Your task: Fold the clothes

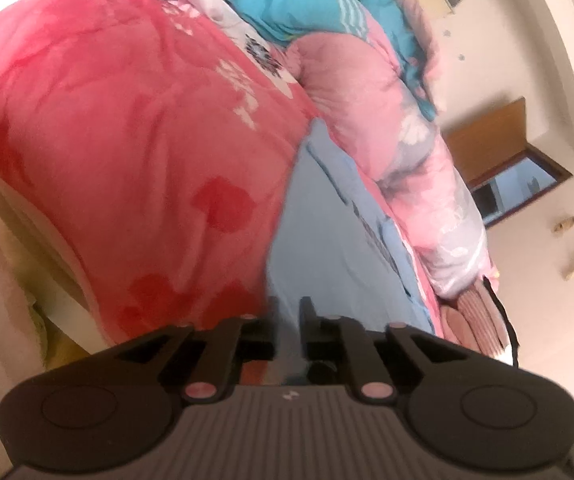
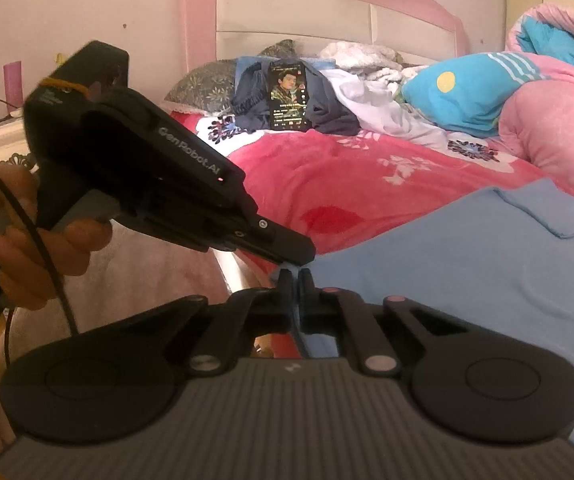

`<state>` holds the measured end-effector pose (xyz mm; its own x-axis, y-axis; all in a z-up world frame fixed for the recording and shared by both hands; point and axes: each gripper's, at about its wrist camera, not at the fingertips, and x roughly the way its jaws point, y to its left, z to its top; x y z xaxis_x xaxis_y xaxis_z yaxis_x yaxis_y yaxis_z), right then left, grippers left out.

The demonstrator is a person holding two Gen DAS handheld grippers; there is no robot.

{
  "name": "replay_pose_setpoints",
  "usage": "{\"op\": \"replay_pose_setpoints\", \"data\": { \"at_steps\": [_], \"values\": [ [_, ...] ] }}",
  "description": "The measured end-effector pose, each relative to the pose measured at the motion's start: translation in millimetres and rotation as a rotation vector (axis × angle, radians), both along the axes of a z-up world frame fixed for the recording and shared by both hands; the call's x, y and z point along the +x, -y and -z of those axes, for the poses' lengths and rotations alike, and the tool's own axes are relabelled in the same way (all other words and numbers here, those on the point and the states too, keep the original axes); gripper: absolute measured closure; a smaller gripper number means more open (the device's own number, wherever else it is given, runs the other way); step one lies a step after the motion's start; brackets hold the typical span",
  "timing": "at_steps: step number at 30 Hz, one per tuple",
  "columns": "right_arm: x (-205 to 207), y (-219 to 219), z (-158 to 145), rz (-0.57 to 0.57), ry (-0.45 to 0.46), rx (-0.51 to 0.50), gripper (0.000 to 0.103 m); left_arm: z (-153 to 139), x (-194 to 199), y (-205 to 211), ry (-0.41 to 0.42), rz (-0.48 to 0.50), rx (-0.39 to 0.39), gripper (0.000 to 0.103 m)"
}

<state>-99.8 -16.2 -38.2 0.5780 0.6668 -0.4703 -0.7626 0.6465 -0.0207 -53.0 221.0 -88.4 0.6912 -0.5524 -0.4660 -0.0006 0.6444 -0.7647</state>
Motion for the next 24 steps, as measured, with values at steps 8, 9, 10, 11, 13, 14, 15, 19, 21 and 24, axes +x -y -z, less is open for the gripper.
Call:
{"op": "replay_pose_setpoints", "data": {
  "at_steps": [8,9,10,11,13,14,15,19,21,24],
  "values": [
    [7.5,5.7,1.5,0.01,-0.019,0.036,0.102,10.9,20.9,-2.7,-0.048,0.052,-0.072,0.066],
    [8.0,6.2,1.5,0.011,-0.02,0.039,0.102,12.4,23.3,-0.8,-0.055,0.065,-0.081,0.064],
    [8.4,6.7,1.5,0.011,-0.022,0.041,0.102,14.0,25.1,0.2,-0.062,0.072,-0.087,0.062],
    [8.6,7.7,1.3,0.012,-0.025,0.045,0.102,15.6,27.0,1.3,-0.068,0.079,-0.094,0.062],
    [10.2,8.5,0.9,0.01,-0.029,0.052,0.102,19.0,30.6,2.7,-0.082,0.089,-0.11,0.061],
    [10.7,8.7,0.9,0.009,-0.031,0.054,0.102,20.7,32.4,3.1,-0.09,0.092,-0.119,0.06],
    [11.1,8.9,0.9,0.008,-0.032,0.056,0.102,22.1,33.7,2.9,-0.096,0.094,-0.127,0.059],
    [12.4,9.3,1.1,0.001,-0.04,0.069,0.102,28.4,39.9,3.0,-0.122,0.104,-0.156,0.058],
    [12.4,9.3,0.9,-0.004,-0.042,0.074,0.102,30.6,43.2,4.6,-0.13,0.11,-0.159,0.059],
    [12.2,8.9,0.8,-0.008,-0.043,0.08,0.102,33.4,48.5,7.9,-0.138,0.124,-0.164,0.063]
  ]
}}
